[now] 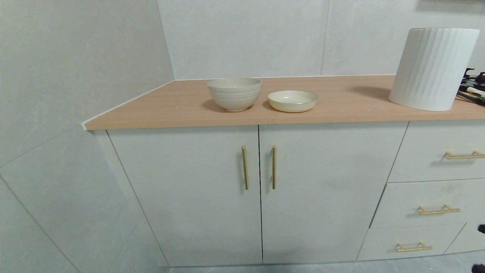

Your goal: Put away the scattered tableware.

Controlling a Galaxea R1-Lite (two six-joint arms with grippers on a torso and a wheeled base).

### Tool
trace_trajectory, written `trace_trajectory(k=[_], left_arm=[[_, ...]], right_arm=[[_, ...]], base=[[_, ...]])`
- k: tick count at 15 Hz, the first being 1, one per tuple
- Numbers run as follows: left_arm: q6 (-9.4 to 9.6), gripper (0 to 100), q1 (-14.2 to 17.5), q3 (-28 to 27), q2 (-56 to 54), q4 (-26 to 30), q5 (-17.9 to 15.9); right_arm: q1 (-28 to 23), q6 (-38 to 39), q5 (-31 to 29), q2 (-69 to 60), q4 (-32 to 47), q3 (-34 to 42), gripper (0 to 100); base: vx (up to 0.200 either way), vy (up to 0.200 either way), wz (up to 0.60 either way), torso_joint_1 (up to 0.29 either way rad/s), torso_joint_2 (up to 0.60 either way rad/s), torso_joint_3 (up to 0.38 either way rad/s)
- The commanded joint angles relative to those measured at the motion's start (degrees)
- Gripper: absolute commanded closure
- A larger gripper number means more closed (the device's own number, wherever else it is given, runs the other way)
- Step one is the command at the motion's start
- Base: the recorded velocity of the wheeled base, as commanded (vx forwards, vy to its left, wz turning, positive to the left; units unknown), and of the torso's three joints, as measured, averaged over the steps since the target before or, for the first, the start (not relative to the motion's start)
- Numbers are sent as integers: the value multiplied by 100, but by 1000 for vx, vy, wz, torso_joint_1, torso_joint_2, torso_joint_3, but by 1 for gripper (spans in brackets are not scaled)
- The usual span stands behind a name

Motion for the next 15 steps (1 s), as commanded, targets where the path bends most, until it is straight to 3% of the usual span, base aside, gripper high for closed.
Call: trace_trajectory(k=[1,3,6,11,15], left_arm=[[-2,0,1,0,9,0,2],[-2,0,1,0,9,0,2],[-2,0,1,0,9,0,2],[-2,0,1,0,9,0,2],[-2,0,1,0,9,0,2]], right_arm=[[1083,32,80,2822,-1448,-792,0],[1233,41,80,4070,-2212,-1266,0],[1593,164,80,5028,-2098,-2145,0],[2059,1087,80,6320,-2089,-3314,0],[2208,1113,28,6813,-2432,-3604,0]], base=[[0,0,0,0,0,0],[0,0,0,0,0,0],[0,0,0,0,0,0],[0,0,0,0,0,0],[0,0,0,0,0,0]])
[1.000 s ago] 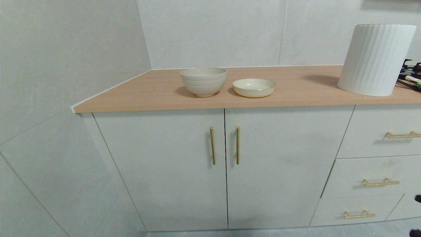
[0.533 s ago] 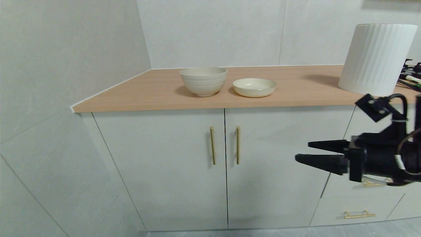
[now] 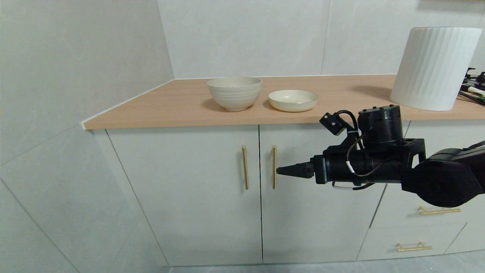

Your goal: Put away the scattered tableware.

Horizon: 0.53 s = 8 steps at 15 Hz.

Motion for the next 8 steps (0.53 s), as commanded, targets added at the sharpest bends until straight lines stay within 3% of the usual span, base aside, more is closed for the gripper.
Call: trace_trajectory(k=[1,8], left_arm=[[-2,0,1,0,9,0,2],[-2,0,1,0,9,0,2]], right_arm=[[112,4,-148,433,-265,-70,0],[147,382,-570,1171,-1223,-289,0]], base=[[0,0,0,0,0,0],[0,0,0,0,0,0]])
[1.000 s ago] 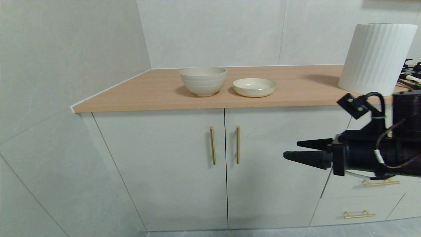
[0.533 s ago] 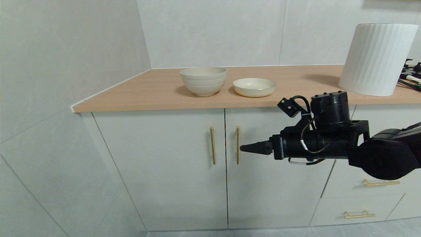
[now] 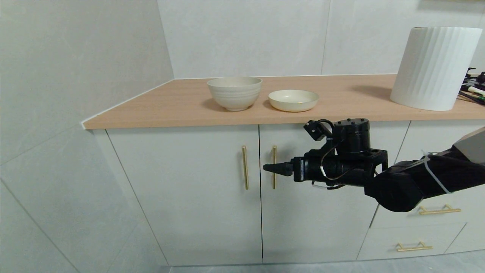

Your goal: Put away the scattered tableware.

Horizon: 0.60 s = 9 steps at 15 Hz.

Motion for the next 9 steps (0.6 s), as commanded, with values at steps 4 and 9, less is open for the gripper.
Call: trace_trajectory(k=[4,9], left_arm=[[-2,0,-1,0,9,0,2],[-2,0,-1,0,9,0,2]], right_arm=[[111,100,-81,544,-536,-78,0],[164,320,-239,834,-1037,-166,0]], base=[[0,0,0,0,0,0],[0,0,0,0,0,0]])
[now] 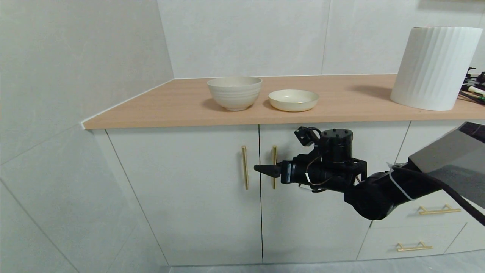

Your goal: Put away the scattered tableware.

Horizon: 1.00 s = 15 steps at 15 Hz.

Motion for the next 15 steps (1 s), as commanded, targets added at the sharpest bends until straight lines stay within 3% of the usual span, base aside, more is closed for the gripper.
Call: trace_trajectory(k=[1,6,15], left_arm=[[-2,0,1,0,9,0,2],[-2,0,1,0,9,0,2],[-2,0,1,0,9,0,2]], right_arm=[[12,77,-17,137,-108,-15,0],[206,490,-17,93,-257,-6,0],[267,508,98,-188,-293,345,0]], base=[[0,0,0,0,0,0],[0,0,0,0,0,0],[0,0,0,0,0,0]])
